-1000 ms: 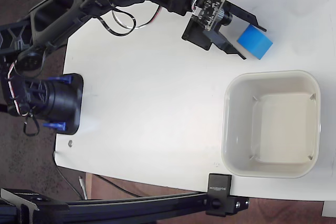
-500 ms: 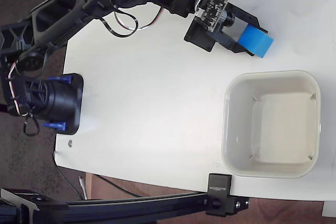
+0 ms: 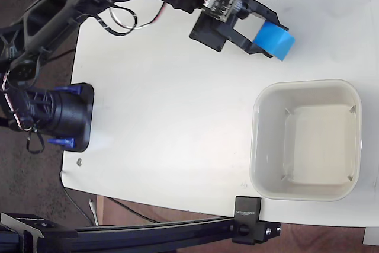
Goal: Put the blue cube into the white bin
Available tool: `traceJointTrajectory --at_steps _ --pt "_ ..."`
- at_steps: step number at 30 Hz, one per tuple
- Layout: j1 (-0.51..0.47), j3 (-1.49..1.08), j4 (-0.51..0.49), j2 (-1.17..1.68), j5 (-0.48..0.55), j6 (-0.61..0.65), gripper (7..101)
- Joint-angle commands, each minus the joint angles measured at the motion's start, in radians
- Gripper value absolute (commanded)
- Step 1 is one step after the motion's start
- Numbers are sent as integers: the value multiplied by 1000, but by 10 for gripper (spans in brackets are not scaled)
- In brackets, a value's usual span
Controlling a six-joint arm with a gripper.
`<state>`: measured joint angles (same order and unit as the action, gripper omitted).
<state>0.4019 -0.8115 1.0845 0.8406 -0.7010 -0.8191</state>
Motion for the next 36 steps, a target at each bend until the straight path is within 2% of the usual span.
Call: traceJointTrajectory --at_steps 1,5,10,19,25,30,31,34,36 --pt "-69 55 55 189 49 81 468" --pt "-161 55 81 258 124 193 468" --pt "-265 46 60 270 210 318 465" --pt "-408 -87 -186 287 393 514 462" --pt "-448 -279 -393 351 459 569 500" --pt "-465 -324 -448 360 453 586 610" --pt "-468 -328 -459 360 454 589 664" --pt "-480 -341 -494 353 456 603 965" --pt "-485 -347 -509 348 448 617 1003"
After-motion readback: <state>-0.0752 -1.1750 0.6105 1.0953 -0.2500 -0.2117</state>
